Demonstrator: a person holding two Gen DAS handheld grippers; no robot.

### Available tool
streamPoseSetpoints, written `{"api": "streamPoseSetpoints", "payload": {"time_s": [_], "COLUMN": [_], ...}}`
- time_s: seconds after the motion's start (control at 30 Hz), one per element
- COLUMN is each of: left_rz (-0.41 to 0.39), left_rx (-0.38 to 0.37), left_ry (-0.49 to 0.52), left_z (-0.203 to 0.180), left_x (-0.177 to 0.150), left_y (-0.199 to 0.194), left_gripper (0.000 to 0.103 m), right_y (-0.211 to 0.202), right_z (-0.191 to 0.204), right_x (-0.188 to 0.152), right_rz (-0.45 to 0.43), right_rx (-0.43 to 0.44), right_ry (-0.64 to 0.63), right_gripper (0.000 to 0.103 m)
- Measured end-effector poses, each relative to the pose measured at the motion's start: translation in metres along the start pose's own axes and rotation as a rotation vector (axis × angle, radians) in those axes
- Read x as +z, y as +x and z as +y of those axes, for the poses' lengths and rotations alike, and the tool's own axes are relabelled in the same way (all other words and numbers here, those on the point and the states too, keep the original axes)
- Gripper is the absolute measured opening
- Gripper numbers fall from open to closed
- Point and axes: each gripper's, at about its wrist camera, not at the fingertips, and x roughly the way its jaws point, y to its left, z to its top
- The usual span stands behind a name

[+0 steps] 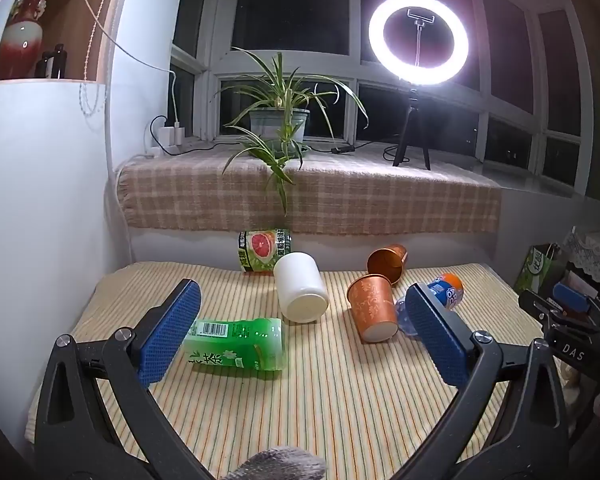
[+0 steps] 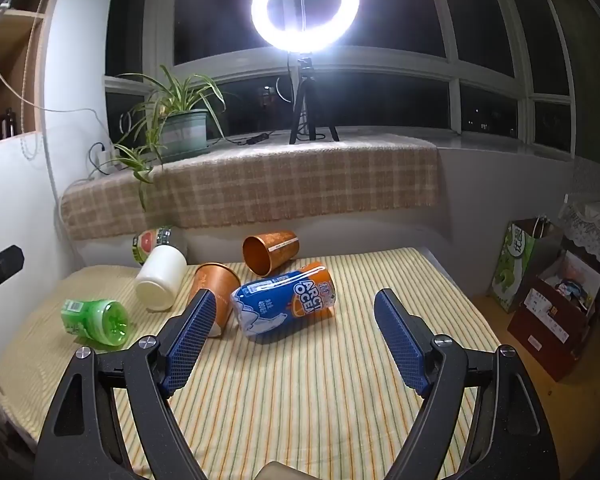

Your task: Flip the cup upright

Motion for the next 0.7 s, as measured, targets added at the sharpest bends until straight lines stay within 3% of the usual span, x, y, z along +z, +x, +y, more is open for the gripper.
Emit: {"api": "streamPoseSetpoints", "payload": {"time_s": [0.03, 0.7], "left_rz": [0.009, 0.003], "left_rx": [0.011, 0.001], "left_ry": [0.031, 0.021], "left_z": [-0.002, -0.001], "left_x": [0.000, 0.000], "left_y": [0.000, 0.000], "left_gripper": [0.103, 0.103], "right_y": [0.000, -0.008], "right_z": [0.000, 0.000], "right_x": [0.000, 0.005], "right_rz": [0.000, -0.018], "right_rx": [0.000, -0.050], "right_ry": [0.000, -0.040], "right_gripper": [0.081, 0.081]}}
